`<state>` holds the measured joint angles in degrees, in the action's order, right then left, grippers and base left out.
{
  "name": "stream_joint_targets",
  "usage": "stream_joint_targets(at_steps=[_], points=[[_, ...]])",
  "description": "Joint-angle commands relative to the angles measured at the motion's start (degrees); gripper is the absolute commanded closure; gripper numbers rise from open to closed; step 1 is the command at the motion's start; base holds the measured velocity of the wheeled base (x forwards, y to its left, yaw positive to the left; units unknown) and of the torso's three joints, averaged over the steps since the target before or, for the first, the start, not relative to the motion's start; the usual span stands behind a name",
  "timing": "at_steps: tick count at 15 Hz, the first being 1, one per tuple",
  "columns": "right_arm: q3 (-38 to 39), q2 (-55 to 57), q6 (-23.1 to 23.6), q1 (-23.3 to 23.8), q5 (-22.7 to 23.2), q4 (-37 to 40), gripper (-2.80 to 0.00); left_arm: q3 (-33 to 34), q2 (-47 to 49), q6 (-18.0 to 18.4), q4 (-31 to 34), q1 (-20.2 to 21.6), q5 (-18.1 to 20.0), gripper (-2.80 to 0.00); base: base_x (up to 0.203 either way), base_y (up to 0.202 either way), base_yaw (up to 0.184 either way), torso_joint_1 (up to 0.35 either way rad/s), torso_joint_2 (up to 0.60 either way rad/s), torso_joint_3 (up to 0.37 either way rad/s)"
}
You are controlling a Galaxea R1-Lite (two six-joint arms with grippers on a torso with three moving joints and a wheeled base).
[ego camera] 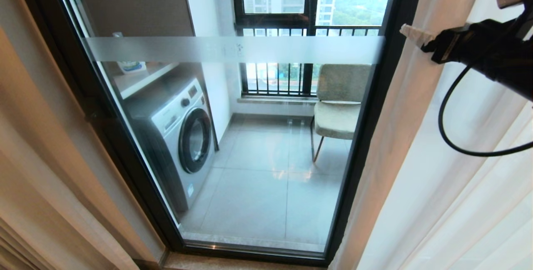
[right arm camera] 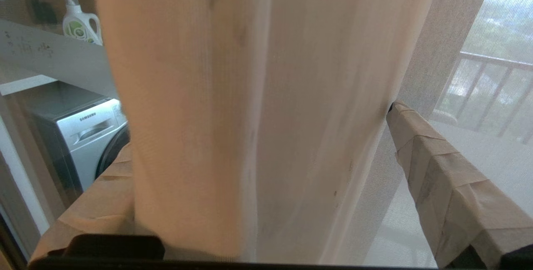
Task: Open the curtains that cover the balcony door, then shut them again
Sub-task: Pull the inner curtains open on both sides
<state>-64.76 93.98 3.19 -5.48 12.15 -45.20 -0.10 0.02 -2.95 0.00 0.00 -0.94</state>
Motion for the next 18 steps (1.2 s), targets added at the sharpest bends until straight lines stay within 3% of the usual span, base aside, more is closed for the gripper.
stream_joint_targets(at_steps=[1, 2, 11, 18], points=[[-0.76, 1.62, -0.03, 0.03, 0.06, -1.08, -2.80, 0.01, -0.02, -0.04, 0.00, 0.00, -0.12, 0.00, 0.000, 0.000, 0.000, 0.000, 0.00, 0.000], [-1.04, 2.15, -0.04, 0.03, 0.06, -2.12, 0.00, 0.01, -0.02, -0.04, 0.00, 0.00, -0.03, 0.00, 0.000, 0.000, 0.000, 0.000, 0.00, 0.000], [-0.75, 3.73, -0.38, 0.90, -1.58, -5.07, 0.00, 0.01, -0.02, -0.04, 0.00, 0.00, -0.03, 0.00, 0.000, 0.000, 0.000, 0.000, 0.00, 0.000], [-0.63, 2.50, -0.38, 5.68, -3.75, -6.12, 0.00, 0.01, -0.02, -0.04, 0.00, 0.00, -0.10, 0.00, 0.000, 0.000, 0.000, 0.000, 0.00, 0.000]])
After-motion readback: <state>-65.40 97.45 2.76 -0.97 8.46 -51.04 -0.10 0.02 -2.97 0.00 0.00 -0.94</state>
